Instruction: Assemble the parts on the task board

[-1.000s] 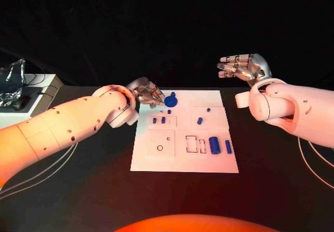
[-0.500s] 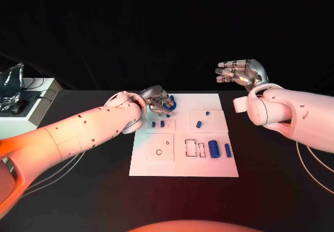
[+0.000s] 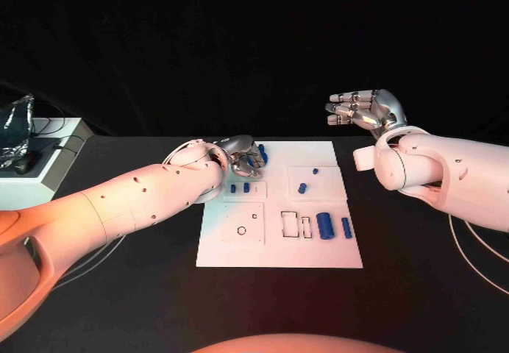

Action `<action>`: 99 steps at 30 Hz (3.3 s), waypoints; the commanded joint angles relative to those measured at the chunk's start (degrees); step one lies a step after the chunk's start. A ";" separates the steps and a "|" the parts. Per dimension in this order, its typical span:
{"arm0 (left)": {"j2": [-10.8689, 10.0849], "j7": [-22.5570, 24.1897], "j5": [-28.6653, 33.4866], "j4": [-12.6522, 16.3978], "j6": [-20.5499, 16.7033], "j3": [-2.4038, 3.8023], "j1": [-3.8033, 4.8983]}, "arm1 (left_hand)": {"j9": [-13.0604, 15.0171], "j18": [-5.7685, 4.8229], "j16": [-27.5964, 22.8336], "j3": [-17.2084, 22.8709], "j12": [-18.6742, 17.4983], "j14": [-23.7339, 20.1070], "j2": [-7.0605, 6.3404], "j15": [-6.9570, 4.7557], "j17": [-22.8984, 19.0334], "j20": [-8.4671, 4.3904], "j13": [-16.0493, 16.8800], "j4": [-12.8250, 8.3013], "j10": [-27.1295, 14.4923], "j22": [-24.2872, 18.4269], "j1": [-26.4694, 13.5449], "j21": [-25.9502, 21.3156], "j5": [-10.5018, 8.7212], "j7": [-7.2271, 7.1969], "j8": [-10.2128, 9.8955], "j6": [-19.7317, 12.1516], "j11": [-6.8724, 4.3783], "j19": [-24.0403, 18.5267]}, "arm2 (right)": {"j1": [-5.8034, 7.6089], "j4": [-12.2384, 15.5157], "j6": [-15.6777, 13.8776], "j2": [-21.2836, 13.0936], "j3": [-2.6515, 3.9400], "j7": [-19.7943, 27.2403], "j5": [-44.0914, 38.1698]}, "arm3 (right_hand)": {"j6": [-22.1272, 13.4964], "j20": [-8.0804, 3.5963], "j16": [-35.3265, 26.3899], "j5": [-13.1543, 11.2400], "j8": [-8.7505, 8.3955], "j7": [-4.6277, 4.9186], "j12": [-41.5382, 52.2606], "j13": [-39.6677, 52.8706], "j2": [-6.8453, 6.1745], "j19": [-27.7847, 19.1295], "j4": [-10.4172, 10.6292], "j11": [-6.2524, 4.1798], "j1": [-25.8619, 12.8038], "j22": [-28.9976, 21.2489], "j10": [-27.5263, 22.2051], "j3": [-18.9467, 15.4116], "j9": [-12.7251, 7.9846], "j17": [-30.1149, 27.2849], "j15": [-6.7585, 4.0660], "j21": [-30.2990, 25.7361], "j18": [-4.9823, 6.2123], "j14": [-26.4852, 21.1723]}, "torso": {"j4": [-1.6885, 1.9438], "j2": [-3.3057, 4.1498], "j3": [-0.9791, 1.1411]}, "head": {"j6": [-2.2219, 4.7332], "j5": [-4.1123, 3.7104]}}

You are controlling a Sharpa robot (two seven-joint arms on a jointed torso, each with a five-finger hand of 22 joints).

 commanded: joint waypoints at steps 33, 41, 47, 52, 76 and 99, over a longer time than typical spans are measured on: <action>0.25 -3.33 -1.78 -0.03 3.68 -0.11 -0.03 | -0.02 0.88 7.27 1.19 3.06 -0.35 1.54 -1.03 -3.86 -0.58 0.16 0.18 3.99 5.17 -0.09 1.46 -0.31 -0.03 -0.33 2.43 -1.62 1.11 | 0.00 0.23 0.74 -0.16 0.04 0.46 -0.39 | 0.25 -0.05 -0.26 0.21 -0.06 0.00 -0.30 -0.01 -0.05 -0.10 0.09 -0.26 -0.53 -0.04 0.12 0.40 -0.01 -0.06 -0.17 -0.24 -0.31 -0.28 | 0.03 -0.04 0.09 | -0.42 -0.14; 0.67 -3.24 -1.15 -0.40 3.92 -0.12 -0.04 | -0.03 0.90 7.40 1.19 2.75 -0.16 1.73 -1.08 -3.87 -0.57 0.16 0.39 4.23 5.25 -0.28 1.39 -0.35 0.08 -0.34 2.40 -1.67 1.26 | 0.00 0.21 0.78 -0.07 0.04 0.45 -0.45 | 0.25 -0.05 -0.26 0.21 -0.06 0.00 -0.30 -0.01 -0.05 -0.10 0.09 -0.26 -0.53 -0.04 0.12 0.40 -0.01 -0.06 -0.17 -0.24 -0.31 -0.28 | 0.00 -0.03 0.10 | -0.45 -0.18; 0.85 -3.26 -0.77 -0.56 4.25 -0.12 -0.04 | -0.02 0.98 7.62 1.26 1.77 0.19 2.04 -1.13 -3.85 -0.57 0.14 0.82 4.86 5.37 -0.50 1.33 -0.36 0.11 -0.35 3.19 -1.75 1.58 | 0.00 0.19 0.81 -0.02 0.04 0.44 -0.50 | 0.32 -0.07 -0.26 0.27 -0.06 -0.04 -0.31 -0.01 -0.06 -0.09 0.08 -0.31 -0.52 -0.04 0.18 0.60 -0.01 -0.06 -0.19 -0.23 -0.32 -0.27 | 0.02 -0.02 0.11 | -0.47 -0.23; 0.95 -3.37 -0.53 -0.76 4.40 -0.13 -0.04 | 0.02 0.99 7.94 1.46 1.17 0.98 2.70 -1.50 -3.71 -0.82 0.13 0.91 6.32 5.51 -0.33 1.57 -0.38 0.06 -0.33 4.44 -2.21 1.95 | 0.00 0.14 0.84 0.02 0.04 0.43 -0.52 | 0.32 -0.07 -0.26 0.27 -0.06 -0.04 -0.31 -0.01 -0.06 -0.09 0.08 -0.31 -0.52 -0.04 0.18 0.60 -0.01 -0.06 -0.19 -0.23 -0.32 -0.27 | 0.00 -0.06 0.12 | -0.42 -0.25; -0.31 -1.09 3.33 0.50 -1.17 -0.07 -0.11 | 0.13 2.35 7.32 8.96 -4.80 6.30 4.35 -2.84 -0.12 -1.97 0.38 -5.10 13.90 5.60 -0.48 7.68 -0.36 0.30 -0.42 8.48 -3.29 2.71 | 0.00 0.07 0.89 -0.01 0.04 0.52 -0.54 | 0.38 -0.09 -0.26 0.40 -0.06 -0.05 -0.31 -0.01 -0.11 -0.09 0.12 -0.32 -0.63 -0.04 0.20 0.83 -0.01 -0.06 -0.20 -0.22 -0.33 -0.24 | 0.03 -0.06 0.04 | -0.16 -0.31; -8.94 -3.94 11.49 8.95 2.94 4.08 -0.08 | 0.15 2.32 6.12 8.98 -6.14 6.95 4.31 -3.03 1.62 -2.08 0.58 -5.55 15.33 5.32 -0.99 8.10 -0.32 0.19 -0.38 9.26 -3.48 2.67 | -0.02 -0.13 0.85 -0.42 0.03 0.42 -0.54 | 0.39 -0.10 -0.26 0.47 -0.06 -0.06 -0.30 0.00 -0.21 -0.08 0.17 -0.33 -0.70 -0.04 0.24 0.92 -0.01 -0.06 -0.21 -0.21 -0.34 -0.22 | 0.35 -0.25 0.00 | -0.30 -0.21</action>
